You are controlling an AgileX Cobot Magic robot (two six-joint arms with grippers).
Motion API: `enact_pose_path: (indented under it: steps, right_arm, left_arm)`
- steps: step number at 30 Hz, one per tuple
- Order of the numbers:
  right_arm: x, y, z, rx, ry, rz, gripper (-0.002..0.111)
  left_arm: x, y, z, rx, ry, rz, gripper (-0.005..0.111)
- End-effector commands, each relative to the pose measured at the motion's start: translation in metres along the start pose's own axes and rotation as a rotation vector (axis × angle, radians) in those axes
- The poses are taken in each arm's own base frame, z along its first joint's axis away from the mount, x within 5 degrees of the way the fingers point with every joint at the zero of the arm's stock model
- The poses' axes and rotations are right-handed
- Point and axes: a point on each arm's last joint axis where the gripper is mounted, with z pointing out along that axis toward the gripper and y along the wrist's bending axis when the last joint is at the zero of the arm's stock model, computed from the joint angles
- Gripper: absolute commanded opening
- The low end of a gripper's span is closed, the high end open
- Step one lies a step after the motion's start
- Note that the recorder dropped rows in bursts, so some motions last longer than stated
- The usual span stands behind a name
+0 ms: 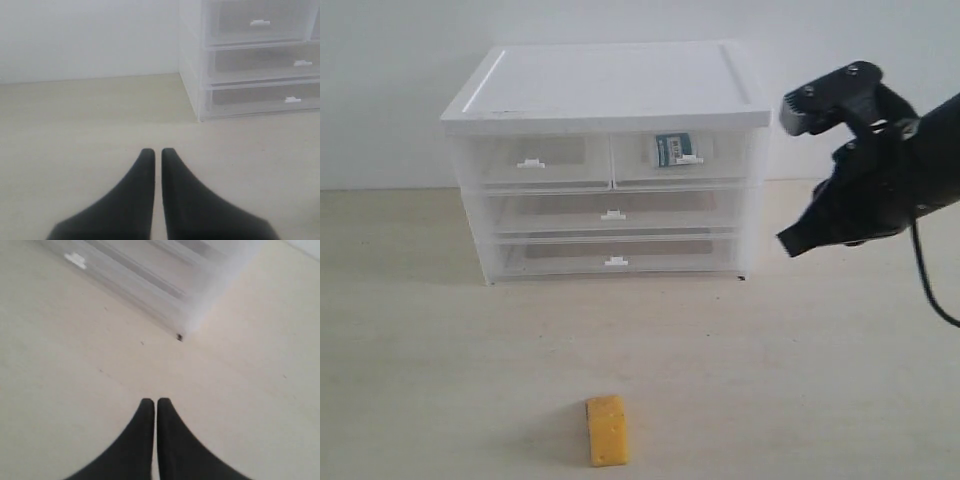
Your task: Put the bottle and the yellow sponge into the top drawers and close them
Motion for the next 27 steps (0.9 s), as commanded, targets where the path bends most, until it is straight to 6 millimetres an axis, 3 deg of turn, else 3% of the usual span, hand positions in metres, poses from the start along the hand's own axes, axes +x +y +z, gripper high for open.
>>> enact_pose_path:
  steps: [1, 7, 12, 15, 19, 23, 27]
  right_arm:
    - [0.016, -0.038, -0.028, 0.127, 0.052, 0.098, 0.000]
    - [0.035, -0.080, -0.077, 0.345, 0.022, 0.270, 0.000]
    - [0.048, -0.095, -0.121, 0.467, -0.057, 0.399, 0.000]
    - [0.053, -0.081, -0.155, 0.548, -0.200, 0.383, 0.000]
    - [0.066, -0.052, -0.180, 0.578, -0.446, 0.408, 0.000]
    - [0.087, -0.025, -0.187, 0.580, -0.597, 0.412, 0.000]
    - [0.104, -0.002, -0.185, 0.535, -0.640, 0.368, 0.000]
  left_arm:
    - [0.001, -0.001, 0.000, 0.011, -0.004, -0.015, 0.004]
    - [0.001, -0.001, 0.000, 0.011, -0.004, -0.015, 0.004]
    - [0.000, -0.001, 0.000, 0.011, -0.006, -0.015, 0.004]
    - [0.000, -0.001, 0.000, 0.011, -0.006, -0.015, 0.004]
    - [0.000, -0.001, 0.000, 0.011, -0.006, -0.015, 0.004]
    - [0.001, -0.001, 0.000, 0.011, -0.004, -0.015, 0.004]
    - [0.001, -0.001, 0.000, 0.011, -0.004, -0.015, 0.004]
